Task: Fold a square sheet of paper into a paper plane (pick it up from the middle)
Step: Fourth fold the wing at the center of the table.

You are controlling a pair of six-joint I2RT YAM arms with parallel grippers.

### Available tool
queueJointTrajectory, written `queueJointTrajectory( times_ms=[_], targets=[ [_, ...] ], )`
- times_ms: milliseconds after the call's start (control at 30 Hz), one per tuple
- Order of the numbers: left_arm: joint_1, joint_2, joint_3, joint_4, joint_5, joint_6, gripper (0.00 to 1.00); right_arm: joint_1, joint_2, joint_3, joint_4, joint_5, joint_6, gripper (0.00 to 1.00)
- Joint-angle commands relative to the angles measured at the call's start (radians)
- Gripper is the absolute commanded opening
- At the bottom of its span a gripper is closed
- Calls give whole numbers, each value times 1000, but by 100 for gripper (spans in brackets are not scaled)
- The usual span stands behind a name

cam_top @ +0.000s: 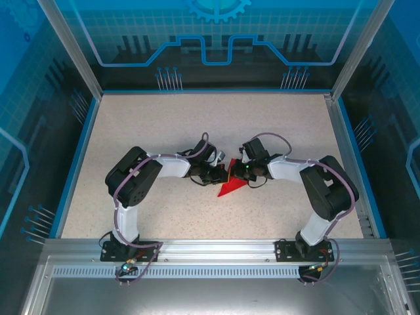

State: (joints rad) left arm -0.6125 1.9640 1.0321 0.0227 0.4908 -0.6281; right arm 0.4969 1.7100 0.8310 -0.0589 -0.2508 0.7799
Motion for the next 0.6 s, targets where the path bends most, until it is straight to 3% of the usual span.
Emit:
queueJointTrajectory(
  times_ms=[0, 333, 567],
  targets=[
    [-1, 52, -20, -151, -94, 21, 0, 12, 26, -18, -3, -13, -11, 5],
    [-1, 55, -29, -176, -105, 28, 0, -47, 25, -93, -13, 56, -31, 4],
    [0, 55, -40, -176, -103, 34, 0, -84, -61, -80, 8, 58, -50, 4]
  ],
)
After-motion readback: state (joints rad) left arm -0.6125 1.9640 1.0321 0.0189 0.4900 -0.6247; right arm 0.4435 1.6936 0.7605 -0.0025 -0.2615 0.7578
